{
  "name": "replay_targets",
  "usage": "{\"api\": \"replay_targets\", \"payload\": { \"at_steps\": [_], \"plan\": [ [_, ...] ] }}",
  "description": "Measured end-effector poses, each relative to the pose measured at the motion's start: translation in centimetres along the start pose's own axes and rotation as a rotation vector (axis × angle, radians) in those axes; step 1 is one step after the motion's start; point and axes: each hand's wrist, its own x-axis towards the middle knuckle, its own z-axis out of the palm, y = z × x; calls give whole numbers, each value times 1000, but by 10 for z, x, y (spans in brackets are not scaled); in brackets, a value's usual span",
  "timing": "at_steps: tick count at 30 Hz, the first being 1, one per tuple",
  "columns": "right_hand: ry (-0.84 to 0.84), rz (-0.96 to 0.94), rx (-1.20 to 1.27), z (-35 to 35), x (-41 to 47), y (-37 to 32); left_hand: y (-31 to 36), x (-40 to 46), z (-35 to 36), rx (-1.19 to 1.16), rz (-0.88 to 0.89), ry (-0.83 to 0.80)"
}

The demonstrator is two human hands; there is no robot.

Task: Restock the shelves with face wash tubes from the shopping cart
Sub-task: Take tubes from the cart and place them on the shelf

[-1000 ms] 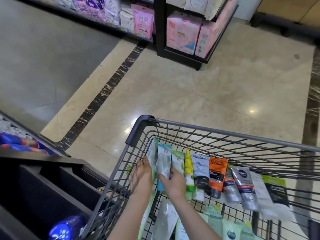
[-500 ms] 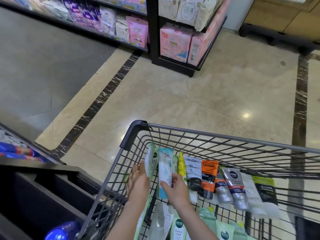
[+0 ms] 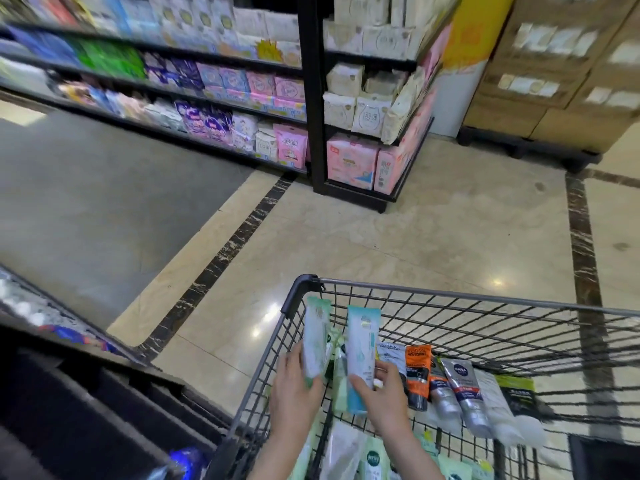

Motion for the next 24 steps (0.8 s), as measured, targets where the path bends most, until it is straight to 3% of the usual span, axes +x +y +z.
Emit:
{"api": "replay_targets", "payload": {
  "at_steps": [6, 15, 24],
  "plan": [
    [16, -186, 199, -14, -64, -61, 35, -51, -75, -367, 87, 168],
    [-57, -518, 337, -51, -177, -154, 70, -145, -179, -720, 257, 341],
    [-358, -757, 451, -79, -280, -212, 94, -257, -243, -893, 371, 627]
  ]
}}
